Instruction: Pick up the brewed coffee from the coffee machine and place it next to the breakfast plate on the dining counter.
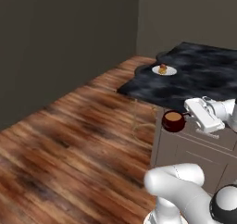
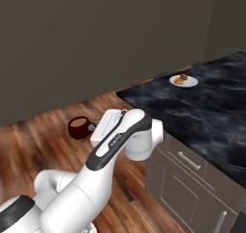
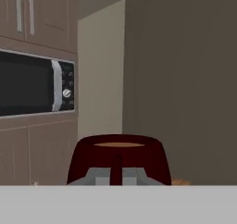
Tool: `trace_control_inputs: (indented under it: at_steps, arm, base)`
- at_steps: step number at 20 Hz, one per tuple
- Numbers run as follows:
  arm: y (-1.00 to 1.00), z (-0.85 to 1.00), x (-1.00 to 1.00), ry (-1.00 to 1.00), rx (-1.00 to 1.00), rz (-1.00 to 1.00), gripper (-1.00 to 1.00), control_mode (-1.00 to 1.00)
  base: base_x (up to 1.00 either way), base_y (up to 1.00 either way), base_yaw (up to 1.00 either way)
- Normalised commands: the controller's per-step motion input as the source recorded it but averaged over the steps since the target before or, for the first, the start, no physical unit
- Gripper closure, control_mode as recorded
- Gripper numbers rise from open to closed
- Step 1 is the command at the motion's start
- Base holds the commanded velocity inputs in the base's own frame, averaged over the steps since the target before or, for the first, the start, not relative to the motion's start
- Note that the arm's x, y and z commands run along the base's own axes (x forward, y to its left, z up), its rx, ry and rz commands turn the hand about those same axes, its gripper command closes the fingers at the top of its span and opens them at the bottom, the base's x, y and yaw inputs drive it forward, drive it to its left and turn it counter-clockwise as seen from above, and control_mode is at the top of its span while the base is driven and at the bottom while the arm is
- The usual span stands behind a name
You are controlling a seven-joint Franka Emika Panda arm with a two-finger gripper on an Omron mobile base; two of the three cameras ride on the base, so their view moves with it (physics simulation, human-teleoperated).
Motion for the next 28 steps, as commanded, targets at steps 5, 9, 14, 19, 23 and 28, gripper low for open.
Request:
trace_control_inputs:
  at_steps: [5, 9, 14, 19, 23, 28]
  arm:
    - [0.0, 0.0, 0.0, 0.0, 0.0, 0.0, 1.0, 1.0]
    - [0.0, 0.0, 0.0, 0.0, 0.0, 0.0, 1.0, 1.0]
    - [0.0, 0.0, 0.0, 0.0, 0.0, 0.0, 1.0, 1.0]
    - [0.0, 0.0, 0.0, 0.0, 0.0, 0.0, 1.0, 1.0]
    - [0.0, 0.0, 0.0, 0.0, 0.0, 0.0, 1.0, 1.0]
    - [0.0, 0.0, 0.0, 0.0, 0.0, 0.0, 1.0, 1.0]
  base:
    - [1.0, 0.86, -0.45]
    - [1.0, 0.9, -0.46]
    - [1.0, 0.92, -0.46]
    - [0.99, 0.93, -0.49]
    - [0.95, 0.94, -0.53]
    - [0.73, 0.94, -0.62]
